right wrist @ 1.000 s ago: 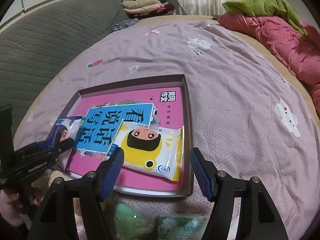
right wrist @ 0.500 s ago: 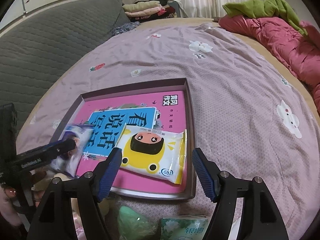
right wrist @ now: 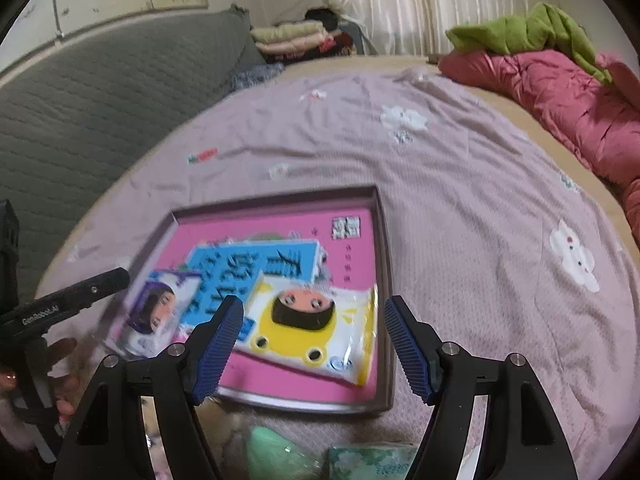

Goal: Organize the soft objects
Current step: 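Lower purple wipes pack into the box and open left gripper, then withdraw both tools from the box back toward the remaining items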

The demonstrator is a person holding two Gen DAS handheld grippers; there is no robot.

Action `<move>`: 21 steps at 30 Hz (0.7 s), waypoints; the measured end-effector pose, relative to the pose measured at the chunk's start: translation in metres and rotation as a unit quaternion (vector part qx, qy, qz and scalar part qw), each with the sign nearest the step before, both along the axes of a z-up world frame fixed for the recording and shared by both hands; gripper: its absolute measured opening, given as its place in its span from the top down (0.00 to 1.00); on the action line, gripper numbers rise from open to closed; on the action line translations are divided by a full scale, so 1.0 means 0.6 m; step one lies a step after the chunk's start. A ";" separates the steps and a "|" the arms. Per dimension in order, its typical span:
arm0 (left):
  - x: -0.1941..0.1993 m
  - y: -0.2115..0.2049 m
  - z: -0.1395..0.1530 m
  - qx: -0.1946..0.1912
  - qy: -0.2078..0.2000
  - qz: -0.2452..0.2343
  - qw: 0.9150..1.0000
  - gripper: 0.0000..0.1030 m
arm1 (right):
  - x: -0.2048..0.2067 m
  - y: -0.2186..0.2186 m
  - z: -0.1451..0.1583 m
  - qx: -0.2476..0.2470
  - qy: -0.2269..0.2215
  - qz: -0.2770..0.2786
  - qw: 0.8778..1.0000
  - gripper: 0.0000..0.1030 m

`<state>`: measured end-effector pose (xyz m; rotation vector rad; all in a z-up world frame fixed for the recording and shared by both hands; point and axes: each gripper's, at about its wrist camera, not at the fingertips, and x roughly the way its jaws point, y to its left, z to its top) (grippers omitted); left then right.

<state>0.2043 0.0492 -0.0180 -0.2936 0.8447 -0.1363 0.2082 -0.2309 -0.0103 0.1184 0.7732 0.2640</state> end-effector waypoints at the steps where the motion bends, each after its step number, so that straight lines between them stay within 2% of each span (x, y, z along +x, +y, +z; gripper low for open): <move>1: -0.004 0.004 0.008 0.002 -0.007 0.002 1.000 0.42 | -0.004 0.000 0.009 0.005 -0.013 0.001 1.000 0.27; 7: -0.037 0.017 0.027 0.022 -0.021 0.016 0.999 0.42 | -0.036 0.000 0.043 -0.004 -0.067 -0.001 0.998 0.27; 13: -0.075 0.022 0.020 0.032 -0.011 0.028 0.999 0.42 | -0.075 -0.019 0.063 0.011 -0.092 -0.007 0.996 0.26; 17: -0.103 0.021 0.021 0.033 -0.014 0.038 0.999 0.42 | -0.110 -0.042 0.065 -0.007 -0.103 -0.041 0.994 0.26; 21: -0.133 0.012 0.028 0.043 -0.022 0.034 0.998 0.42 | -0.136 -0.052 0.069 -0.013 -0.111 -0.051 0.992 0.26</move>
